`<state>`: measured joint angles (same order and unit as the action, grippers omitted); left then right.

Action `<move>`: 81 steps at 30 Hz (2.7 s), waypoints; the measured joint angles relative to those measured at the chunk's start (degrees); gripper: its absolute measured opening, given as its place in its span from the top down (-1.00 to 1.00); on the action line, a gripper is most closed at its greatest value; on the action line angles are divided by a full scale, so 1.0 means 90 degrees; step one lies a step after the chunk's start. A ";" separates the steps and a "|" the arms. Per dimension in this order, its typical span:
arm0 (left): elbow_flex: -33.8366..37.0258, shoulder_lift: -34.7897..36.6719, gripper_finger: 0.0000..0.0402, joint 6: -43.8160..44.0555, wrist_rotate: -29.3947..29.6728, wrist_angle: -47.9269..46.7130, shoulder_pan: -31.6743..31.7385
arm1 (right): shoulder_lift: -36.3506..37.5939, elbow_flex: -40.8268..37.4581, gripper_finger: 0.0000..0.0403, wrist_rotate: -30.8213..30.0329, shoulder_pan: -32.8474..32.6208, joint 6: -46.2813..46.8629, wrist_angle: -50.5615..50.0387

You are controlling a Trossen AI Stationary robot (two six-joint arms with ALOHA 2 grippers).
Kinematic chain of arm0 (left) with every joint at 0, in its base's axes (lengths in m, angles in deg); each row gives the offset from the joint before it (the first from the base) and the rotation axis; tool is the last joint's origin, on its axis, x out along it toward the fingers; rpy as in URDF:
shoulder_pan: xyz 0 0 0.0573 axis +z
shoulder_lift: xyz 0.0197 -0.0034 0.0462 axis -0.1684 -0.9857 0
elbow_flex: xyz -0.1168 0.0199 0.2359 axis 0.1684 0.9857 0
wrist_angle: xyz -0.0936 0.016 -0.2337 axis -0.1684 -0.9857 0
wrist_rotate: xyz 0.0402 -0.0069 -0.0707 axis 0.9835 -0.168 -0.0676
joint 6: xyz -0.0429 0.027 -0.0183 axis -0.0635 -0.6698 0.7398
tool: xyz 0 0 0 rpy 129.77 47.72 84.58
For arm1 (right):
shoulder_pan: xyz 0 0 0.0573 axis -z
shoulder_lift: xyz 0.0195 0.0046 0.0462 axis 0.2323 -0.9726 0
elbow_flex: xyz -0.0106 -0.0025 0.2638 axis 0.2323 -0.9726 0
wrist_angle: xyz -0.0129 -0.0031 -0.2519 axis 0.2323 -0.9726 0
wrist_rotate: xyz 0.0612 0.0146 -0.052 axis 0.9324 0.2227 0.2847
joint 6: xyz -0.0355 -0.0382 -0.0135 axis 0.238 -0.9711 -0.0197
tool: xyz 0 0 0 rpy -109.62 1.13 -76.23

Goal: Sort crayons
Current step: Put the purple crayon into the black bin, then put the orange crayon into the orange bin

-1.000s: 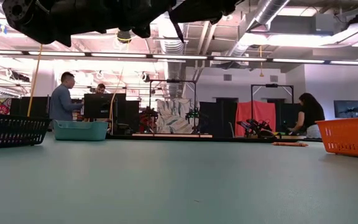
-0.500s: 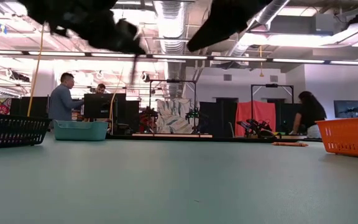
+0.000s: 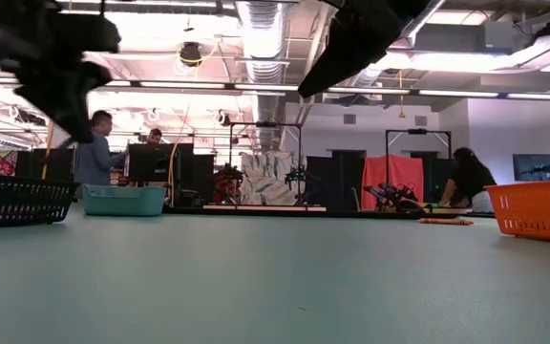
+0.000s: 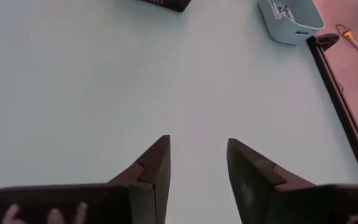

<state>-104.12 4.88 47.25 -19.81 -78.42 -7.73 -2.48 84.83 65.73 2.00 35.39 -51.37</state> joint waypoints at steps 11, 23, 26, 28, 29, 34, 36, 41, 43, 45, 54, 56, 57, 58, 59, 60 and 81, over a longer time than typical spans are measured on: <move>0.0006 0.0005 0.98 0.2867 0.0065 -0.2203 -0.0404 | -0.0230 0.0000 0.29 0.0023 0.0140 0.0019 0.0085; 0.0691 0.0081 0.54 0.4283 -0.0607 -0.1889 -0.0459 | -0.0338 -0.0005 0.29 0.0052 0.0159 0.0068 0.0008; 0.0698 0.0121 0.45 0.4281 -0.0609 -0.1866 -0.0459 | -0.0338 -0.0005 0.29 0.0039 0.0150 0.0087 -0.0065; 0.0698 0.0183 0.40 0.4187 -0.0506 -0.1818 -0.0459 | -0.0338 -0.0005 0.29 -0.0102 0.0150 0.0120 -0.0268; 0.0690 0.0215 0.39 0.4101 -0.0426 -0.1736 -0.0459 | -0.0338 -0.0005 0.29 -0.0218 0.0150 0.0194 -0.0414; 0.0533 0.0461 0.37 0.3113 0.0208 -0.0707 -0.0507 | -0.0338 -0.0005 0.29 -0.0607 0.0423 0.0872 -0.1432; 0.0529 0.0523 0.36 0.2439 0.0357 0.0061 -0.0539 | -0.0338 -0.0005 0.29 -0.0601 0.0631 0.1199 -0.1951; 0.0588 0.0480 0.36 0.0727 0.0397 0.2010 -0.0659 | -0.0338 -0.0005 0.29 -0.0363 0.1290 0.1798 -0.3246; 0.0741 0.0416 0.36 0.0204 0.0363 0.2780 -0.0701 | -0.0338 -0.0005 0.29 -0.0261 0.1632 0.1856 -0.3643; 0.0923 0.0296 0.36 -0.0169 0.0199 0.3476 -0.0717 | -0.0338 -0.0006 0.29 -0.0234 0.2008 0.1867 -0.4000; 0.1913 -0.0867 0.36 -0.0558 -0.0647 0.6109 -0.0717 | -0.0330 -0.0235 0.29 0.0072 0.4249 0.0774 -0.4520; 0.2012 -0.1195 0.36 -0.0506 -0.0770 0.6461 -0.0717 | -0.0330 -0.0259 0.29 0.0271 0.4789 0.0419 -0.4524; 0.2045 -0.1358 0.36 -0.0489 -0.0812 0.6640 -0.0717 | -0.0330 -0.0280 0.29 0.0429 0.5045 0.0236 -0.4522; 0.2063 -0.1517 0.36 -0.0482 -0.0875 0.6812 -0.0717 | -0.0330 -0.0300 0.29 0.0599 0.5279 0.0086 -0.4516; 0.2067 -0.1669 0.36 -0.0473 -0.0953 0.6955 -0.0717 | -0.0330 -0.0330 0.29 0.0725 0.5490 -0.0054 -0.4484; 0.2067 -0.1821 0.36 -0.0485 -0.0995 0.7105 -0.0717 | -0.0330 -0.0368 0.29 0.0819 0.5687 -0.0139 -0.4460; 0.2067 -0.2997 0.36 -0.0900 -0.1591 0.8977 -0.0717 | -0.0330 -0.1496 0.44 0.1751 0.6888 -0.0990 -0.3045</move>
<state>-85.52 -22.09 39.15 -34.13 2.37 -14.18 -5.46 71.37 81.49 63.99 26.48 -78.77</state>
